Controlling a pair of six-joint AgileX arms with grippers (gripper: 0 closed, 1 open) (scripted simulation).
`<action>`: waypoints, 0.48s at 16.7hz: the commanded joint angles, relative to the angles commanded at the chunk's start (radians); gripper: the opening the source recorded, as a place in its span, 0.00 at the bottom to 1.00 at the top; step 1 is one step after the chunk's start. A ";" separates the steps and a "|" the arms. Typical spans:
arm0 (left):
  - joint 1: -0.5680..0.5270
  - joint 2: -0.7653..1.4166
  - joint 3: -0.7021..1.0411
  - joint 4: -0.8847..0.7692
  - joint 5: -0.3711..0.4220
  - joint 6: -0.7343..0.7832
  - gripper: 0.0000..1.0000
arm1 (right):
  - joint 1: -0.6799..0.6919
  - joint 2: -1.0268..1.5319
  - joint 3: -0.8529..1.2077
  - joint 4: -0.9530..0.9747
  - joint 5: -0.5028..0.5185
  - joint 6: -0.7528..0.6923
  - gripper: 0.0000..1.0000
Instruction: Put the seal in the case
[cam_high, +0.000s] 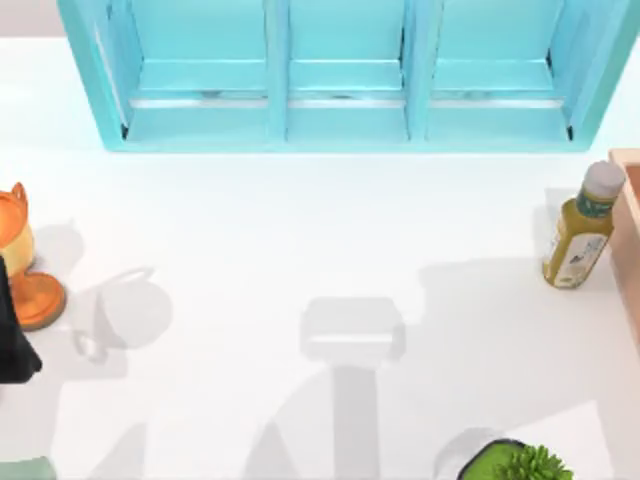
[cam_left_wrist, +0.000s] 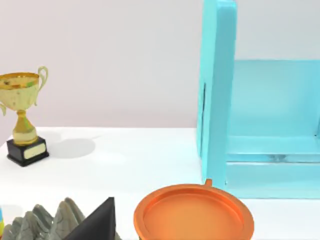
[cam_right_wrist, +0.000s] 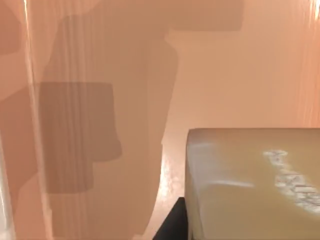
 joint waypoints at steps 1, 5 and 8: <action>0.000 0.000 0.000 0.000 0.000 0.000 1.00 | -0.007 -0.015 -0.020 -0.003 0.000 -0.014 0.00; 0.000 0.000 0.000 0.000 0.000 0.000 1.00 | -0.009 -0.021 -0.029 -0.004 0.001 -0.021 0.00; 0.000 0.000 0.000 0.000 0.000 0.000 1.00 | -0.004 -0.015 -0.043 0.012 0.001 -0.018 0.00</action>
